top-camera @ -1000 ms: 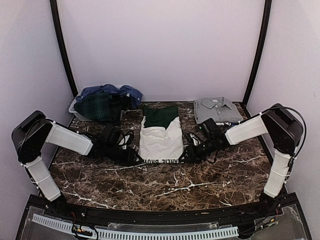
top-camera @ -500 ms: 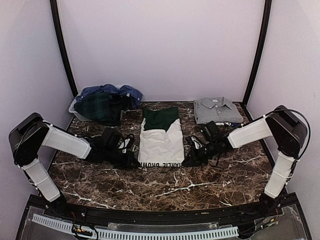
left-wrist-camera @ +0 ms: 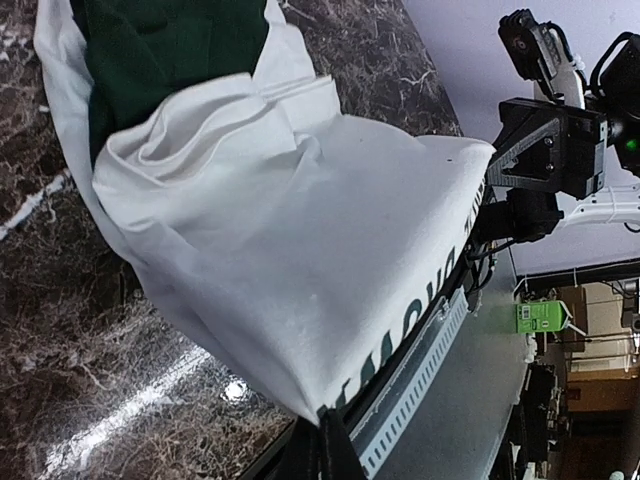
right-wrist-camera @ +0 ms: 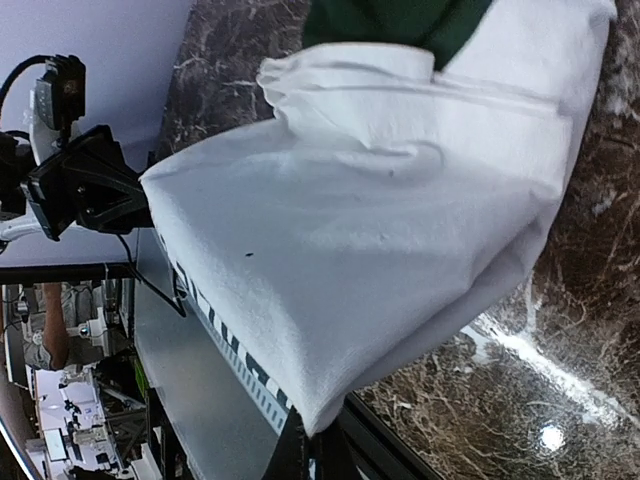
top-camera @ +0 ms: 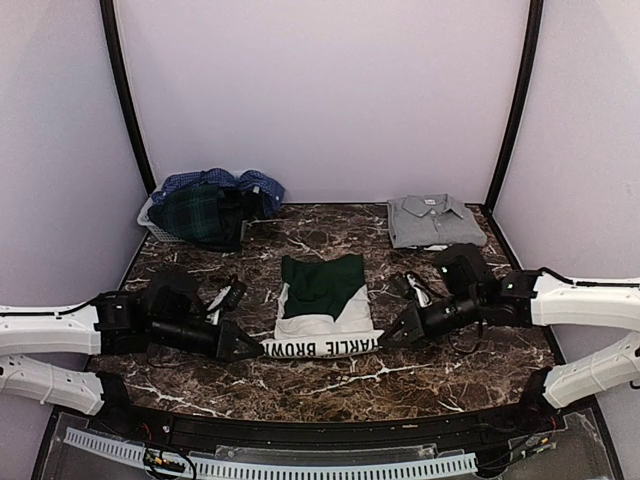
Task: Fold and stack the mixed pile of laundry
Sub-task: Pick up the 2/3-rectangle-folded T-shirt from the center of the board, then fold the 2/3-rectangle-folded T-shirt at the center of the board.
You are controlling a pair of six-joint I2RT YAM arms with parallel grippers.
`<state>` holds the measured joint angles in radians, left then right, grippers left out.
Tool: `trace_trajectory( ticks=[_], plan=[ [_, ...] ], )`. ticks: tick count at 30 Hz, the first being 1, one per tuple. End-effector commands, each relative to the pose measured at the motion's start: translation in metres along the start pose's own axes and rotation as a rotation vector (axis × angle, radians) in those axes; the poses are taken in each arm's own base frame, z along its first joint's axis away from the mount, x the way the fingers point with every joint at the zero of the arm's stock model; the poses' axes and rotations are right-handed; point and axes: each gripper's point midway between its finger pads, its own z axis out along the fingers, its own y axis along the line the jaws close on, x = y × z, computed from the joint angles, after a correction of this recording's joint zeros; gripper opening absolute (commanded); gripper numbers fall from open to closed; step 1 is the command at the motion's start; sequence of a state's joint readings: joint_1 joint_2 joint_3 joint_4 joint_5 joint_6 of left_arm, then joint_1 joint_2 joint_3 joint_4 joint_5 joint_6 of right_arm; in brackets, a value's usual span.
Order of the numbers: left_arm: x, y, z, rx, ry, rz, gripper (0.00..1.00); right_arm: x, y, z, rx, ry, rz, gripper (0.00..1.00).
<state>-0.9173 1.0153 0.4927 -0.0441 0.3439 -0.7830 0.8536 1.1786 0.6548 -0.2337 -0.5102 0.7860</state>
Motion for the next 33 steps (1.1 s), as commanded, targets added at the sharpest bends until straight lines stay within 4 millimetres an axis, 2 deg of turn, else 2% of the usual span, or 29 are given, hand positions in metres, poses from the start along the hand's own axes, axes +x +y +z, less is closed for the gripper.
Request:
trace_trajectory(
  ticks=[1,4,7,10,13,17,21,24,27,30,33],
  plan=[
    [-0.027,-0.007,-0.026,-0.097,-0.075,0.001,0.0,-0.032,0.007,-0.019,0.086,-0.077,-0.01,0.0],
    [-0.051,-0.017,-0.018,-0.13,-0.092,0.026,0.0,-0.055,0.009,-0.019,0.104,-0.1,-0.036,0.0],
    [-0.074,-0.01,-0.012,-0.173,-0.12,0.025,0.0,-0.08,0.007,-0.023,0.121,-0.132,-0.043,0.0],
    [-0.106,-0.006,-0.01,-0.208,-0.167,0.04,0.0,-0.107,-0.001,-0.033,0.124,-0.182,-0.033,0.0],
    [-0.137,0.01,-0.015,-0.254,-0.205,0.033,0.0,-0.133,-0.007,-0.038,0.126,-0.208,-0.043,0.0],
    [-0.173,0.029,-0.01,-0.28,-0.217,0.025,0.0,-0.162,-0.02,-0.029,0.139,-0.193,-0.07,0.0],
    [-0.203,0.044,0.009,-0.297,-0.233,0.032,0.0,-0.201,-0.035,-0.026,0.133,-0.225,-0.08,0.0],
    [-0.22,0.066,0.018,-0.317,-0.245,0.004,0.0,-0.227,-0.047,-0.015,0.112,-0.227,-0.084,0.0],
    [-0.234,0.089,0.036,-0.355,-0.249,0.006,0.0,-0.247,-0.063,0.003,0.103,-0.215,-0.077,0.0],
    [-0.242,0.112,0.05,-0.385,-0.243,-0.009,0.0,-0.257,-0.083,0.024,0.105,-0.199,-0.066,0.0],
    [-0.249,0.129,0.068,-0.378,-0.245,-0.014,0.0,-0.261,-0.103,0.036,0.127,-0.201,-0.051,0.0]
  ],
)
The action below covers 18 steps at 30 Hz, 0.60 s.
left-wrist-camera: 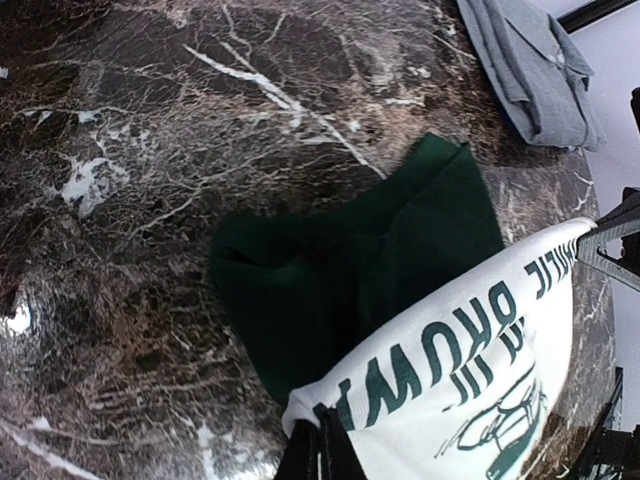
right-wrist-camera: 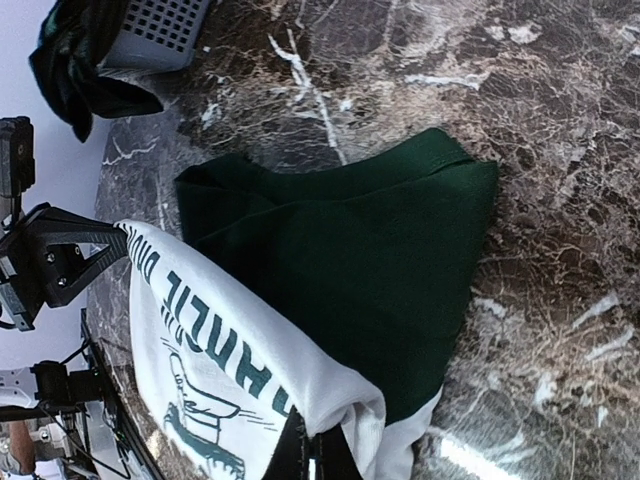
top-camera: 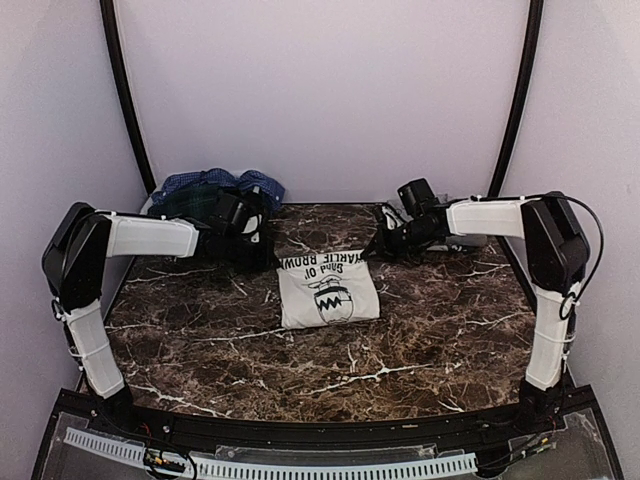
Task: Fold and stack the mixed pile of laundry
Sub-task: Fold the 2/3-rectangle-folded T-shirt at the center of the board.
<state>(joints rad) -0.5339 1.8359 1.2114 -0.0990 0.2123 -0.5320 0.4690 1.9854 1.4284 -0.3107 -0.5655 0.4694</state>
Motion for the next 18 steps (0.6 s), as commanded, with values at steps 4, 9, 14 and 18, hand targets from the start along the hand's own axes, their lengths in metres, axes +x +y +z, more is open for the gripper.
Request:
trace_trajectory(
  ticks=[4,9,14,18],
  plan=[
    [-0.023,0.017,0.036,-0.02,-0.052,0.021,0.0,-0.021,-0.027,0.02,0.003,-0.056,-0.017,0.0],
    [-0.025,0.027,0.051,-0.054,-0.046,0.041,0.0,-0.017,-0.035,0.031,0.0,-0.036,-0.012,0.0],
    [-0.01,0.024,0.046,-0.033,0.0,0.03,0.0,0.009,-0.034,0.027,-0.005,-0.002,0.007,0.0],
    [0.016,0.024,0.034,-0.017,0.04,0.03,0.0,0.05,-0.033,0.024,0.011,0.046,0.027,0.0]
  ],
)
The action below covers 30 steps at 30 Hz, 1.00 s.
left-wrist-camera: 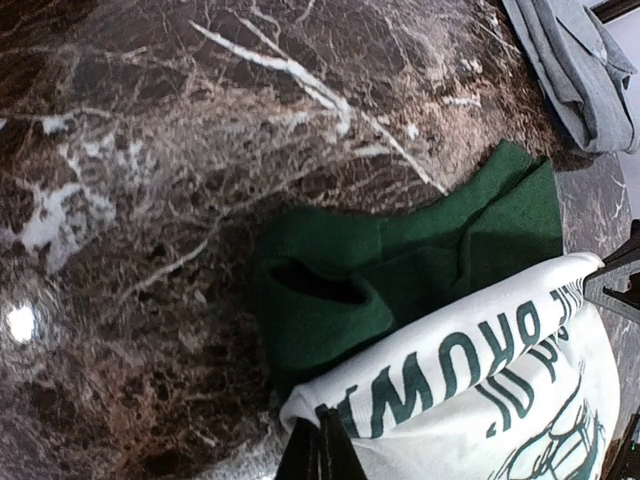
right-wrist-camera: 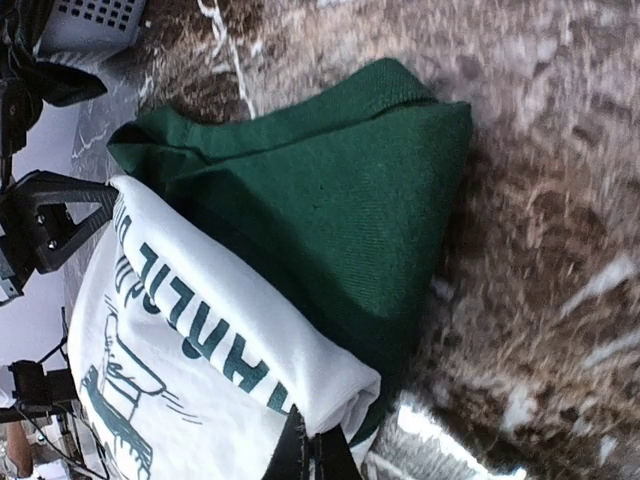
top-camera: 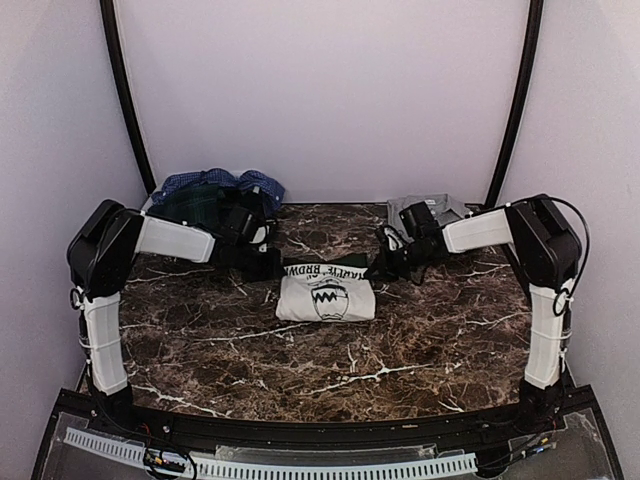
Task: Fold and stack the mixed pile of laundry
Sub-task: Fold the 2/3-rectangle-folded T-shirt at the center of the board.
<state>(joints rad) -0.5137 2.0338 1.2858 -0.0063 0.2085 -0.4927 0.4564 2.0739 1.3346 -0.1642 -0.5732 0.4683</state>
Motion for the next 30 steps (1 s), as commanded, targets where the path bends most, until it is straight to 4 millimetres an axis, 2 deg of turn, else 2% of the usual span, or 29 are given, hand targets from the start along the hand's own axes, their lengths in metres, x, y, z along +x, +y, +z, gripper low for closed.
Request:
trace_trajectory(
  ticks=[1,5,7,10,12,13,14,15,16,17,18,20,22,24,26,27,30],
  plan=[
    [0.028,0.0,-0.026,0.006,0.046,0.011,0.0,0.041,0.008,-0.008,-0.002,0.04,0.009,0.0],
    [0.062,-0.004,-0.046,0.005,0.097,0.034,0.0,0.09,0.016,-0.015,-0.012,0.087,0.032,0.0],
    [0.077,-0.008,-0.057,0.002,0.117,0.054,0.0,0.108,0.025,-0.022,-0.023,0.095,0.04,0.0],
    [0.089,-0.02,-0.073,0.037,0.13,0.071,0.0,0.122,0.042,-0.039,-0.053,0.088,0.051,0.0],
    [0.083,-0.027,-0.087,0.05,0.107,0.074,0.0,0.124,0.051,-0.05,-0.055,0.08,0.048,0.0],
    [0.083,-0.027,-0.09,0.045,0.111,0.075,0.0,0.121,0.054,-0.056,-0.044,0.07,0.038,0.0],
    [0.075,-0.03,-0.094,0.041,0.087,0.083,0.0,0.115,0.053,-0.061,-0.013,0.056,0.022,0.03],
    [0.073,-0.028,-0.097,0.028,0.091,0.08,0.07,0.108,0.054,-0.065,0.008,0.043,-0.003,0.13],
    [0.063,-0.03,-0.099,0.016,0.07,0.088,0.13,0.103,0.054,-0.069,0.028,0.04,-0.017,0.23],
    [0.06,-0.026,-0.101,-0.001,0.073,0.09,0.27,0.096,0.053,-0.073,0.043,0.035,-0.03,0.32],
    [0.05,-0.025,-0.105,-0.026,0.052,0.108,0.38,0.09,0.051,-0.078,0.055,0.03,-0.036,0.37],
    [0.031,-0.026,-0.113,-0.023,0.007,0.147,0.49,0.073,0.045,-0.091,0.068,0.002,-0.045,0.46],
    [0.012,-0.032,-0.123,-0.007,-0.042,0.219,0.56,0.062,0.039,-0.102,0.068,-0.023,-0.051,0.49],
    [-0.001,-0.053,-0.131,0.074,-0.08,0.343,0.57,0.048,0.047,-0.109,0.027,-0.059,-0.087,0.52],
    [-0.005,-0.077,-0.133,0.174,-0.1,0.479,0.56,0.035,0.058,-0.107,-0.016,-0.073,-0.135,0.5],
    [-0.003,-0.091,-0.131,0.228,-0.099,0.598,0.56,0.031,0.058,-0.099,-0.035,-0.053,-0.146,0.49],
    [0.012,-0.11,-0.118,0.317,-0.069,0.827,0.52,0.015,0.069,-0.082,-0.111,-0.005,-0.183,0.44]
  ],
)
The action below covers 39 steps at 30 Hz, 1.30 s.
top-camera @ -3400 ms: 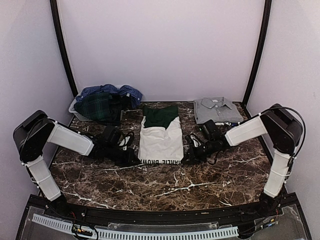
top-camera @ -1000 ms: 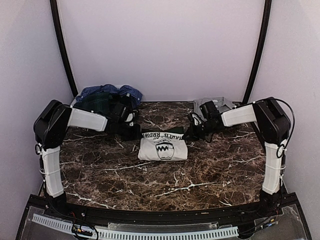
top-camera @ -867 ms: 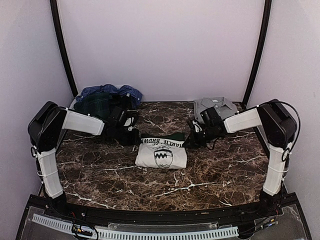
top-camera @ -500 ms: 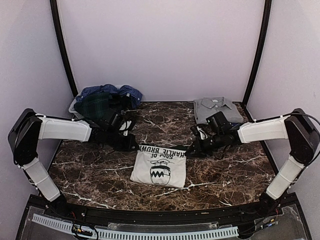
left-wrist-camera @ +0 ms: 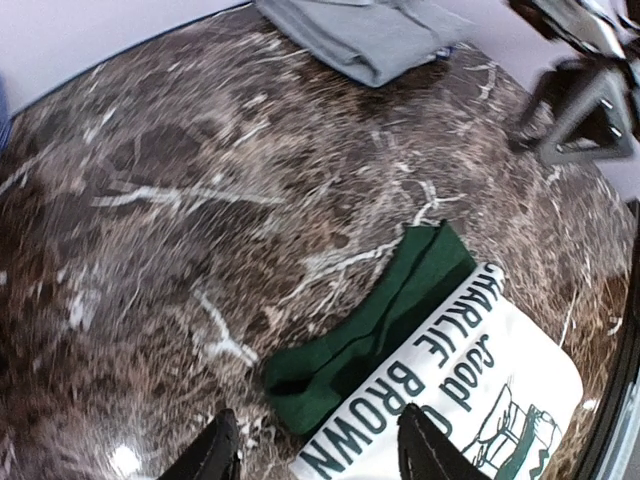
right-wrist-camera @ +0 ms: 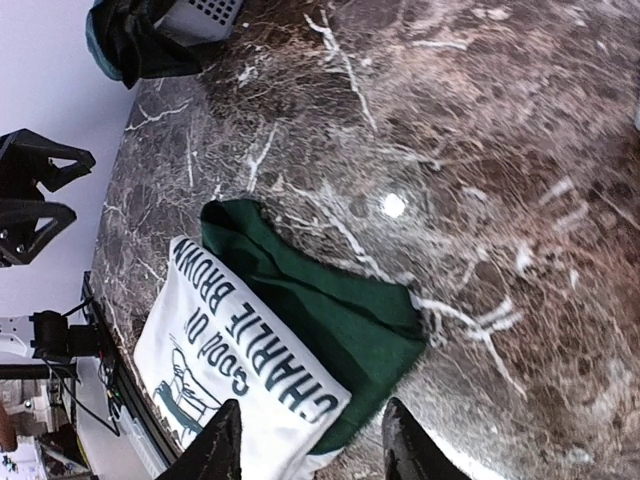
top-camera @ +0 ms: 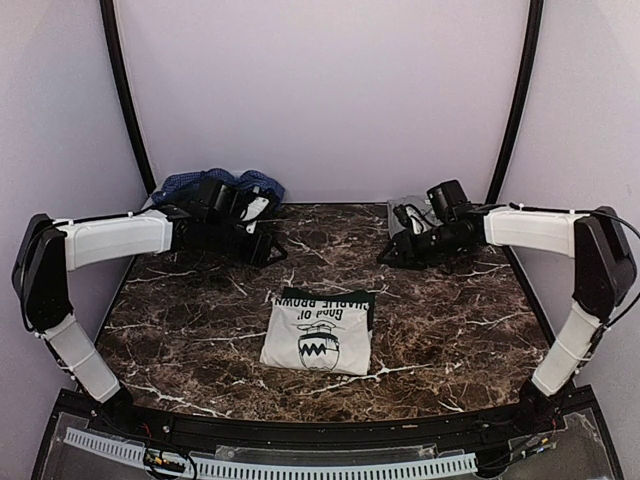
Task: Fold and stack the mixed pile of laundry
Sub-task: Fold the 2/3-rectangle-folded T-shirt at the center of the board, then adjust the square-folded T-shirt at the center of the board.
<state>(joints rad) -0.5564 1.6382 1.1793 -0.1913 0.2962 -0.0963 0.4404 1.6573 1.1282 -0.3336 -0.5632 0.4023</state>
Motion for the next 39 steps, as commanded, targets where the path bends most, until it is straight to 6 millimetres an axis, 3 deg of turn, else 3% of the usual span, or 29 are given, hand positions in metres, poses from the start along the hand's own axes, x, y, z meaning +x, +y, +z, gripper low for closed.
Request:
trace_trajectory(
  ticks=[1,5,10,22,33,39],
  plan=[
    [-0.007,-0.054,0.012,0.249,-0.023,0.453,0.51,-0.026,0.024,0.023,-0.144,0.044,-0.112,0.42],
    [0.011,-0.074,0.027,0.403,0.047,0.616,0.39,-0.041,0.033,0.047,-0.261,0.088,-0.125,0.35],
    [0.038,-0.088,0.047,0.462,0.116,0.761,0.33,-0.046,0.036,0.073,-0.349,0.133,-0.125,0.26],
    [0.067,-0.093,0.085,0.523,0.216,0.823,0.29,-0.021,0.042,0.129,-0.387,0.254,-0.128,0.22],
    [0.081,-0.092,0.098,0.521,0.275,0.811,0.31,0.007,0.031,0.16,-0.377,0.336,-0.113,0.19],
    [0.079,-0.097,0.097,0.528,0.286,0.802,0.05,0.018,0.023,0.169,-0.366,0.367,-0.102,0.17]
  ],
)
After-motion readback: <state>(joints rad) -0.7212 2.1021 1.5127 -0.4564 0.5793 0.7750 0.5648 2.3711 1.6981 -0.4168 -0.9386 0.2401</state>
